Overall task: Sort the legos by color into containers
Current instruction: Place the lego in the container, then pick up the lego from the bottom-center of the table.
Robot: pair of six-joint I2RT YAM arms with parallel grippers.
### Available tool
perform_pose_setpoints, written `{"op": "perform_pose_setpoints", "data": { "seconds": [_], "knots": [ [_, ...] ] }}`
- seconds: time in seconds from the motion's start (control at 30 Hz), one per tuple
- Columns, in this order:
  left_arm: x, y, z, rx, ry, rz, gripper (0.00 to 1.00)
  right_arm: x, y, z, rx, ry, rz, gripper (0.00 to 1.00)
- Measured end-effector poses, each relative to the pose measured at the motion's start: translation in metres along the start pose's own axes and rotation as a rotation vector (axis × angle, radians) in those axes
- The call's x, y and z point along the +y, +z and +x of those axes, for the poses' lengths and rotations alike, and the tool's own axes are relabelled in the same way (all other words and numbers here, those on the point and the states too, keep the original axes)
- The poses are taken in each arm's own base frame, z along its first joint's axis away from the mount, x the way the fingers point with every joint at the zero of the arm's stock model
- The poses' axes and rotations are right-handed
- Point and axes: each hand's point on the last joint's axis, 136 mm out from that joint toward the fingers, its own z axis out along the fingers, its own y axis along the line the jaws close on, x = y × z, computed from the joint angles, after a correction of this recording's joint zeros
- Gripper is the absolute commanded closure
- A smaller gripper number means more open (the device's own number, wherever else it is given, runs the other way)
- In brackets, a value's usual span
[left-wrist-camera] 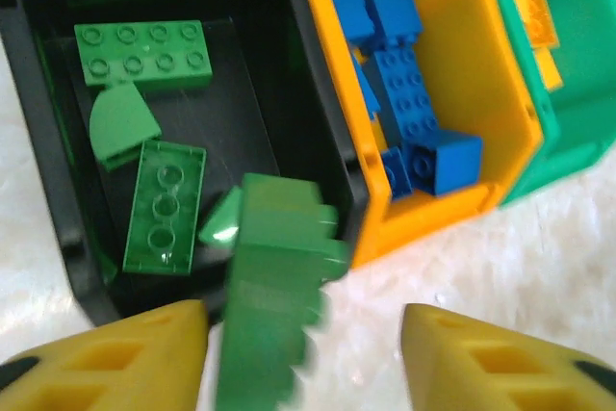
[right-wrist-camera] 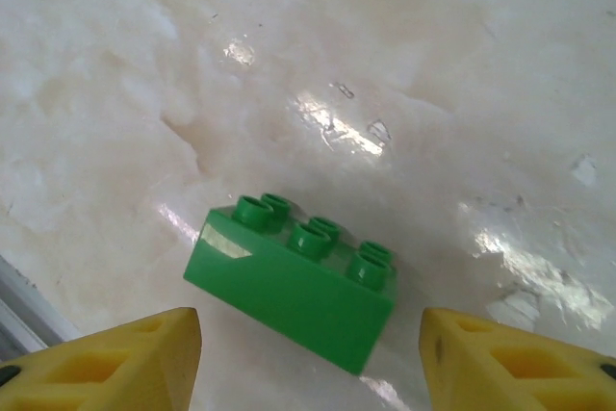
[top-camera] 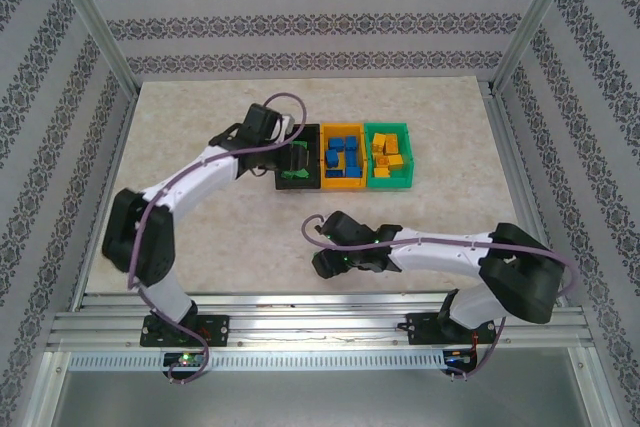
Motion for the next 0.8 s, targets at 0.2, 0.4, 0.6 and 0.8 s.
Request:
{"op": "perform_pose_setpoints", "data": {
  "seconds": [0.2,0.4,0.6,0.8],
  "knots": [
    [0.007,0.009,0.009,0.054,0.027,-0.025,0.32,0.0,0.011,-0.01,-0.01,0.0,0.024,0.22],
    [0.008,-0.036,0.021,-0.01,0.049,-0.039,0.3,0.003,0.027,-0.019,0.005,-0.002,0.035,0.41],
    [0.032,-0.064,0.038,-0.058,0.008,-0.068,0.3,0.003,0.029,-0.025,-0.002,0.0,0.048,0.65],
    [0.076,-0.068,0.076,-0.06,-0.11,-0.115,0.29,0.0,0.025,-0.041,-0.034,0.016,0.042,0.65]
  ]
}}
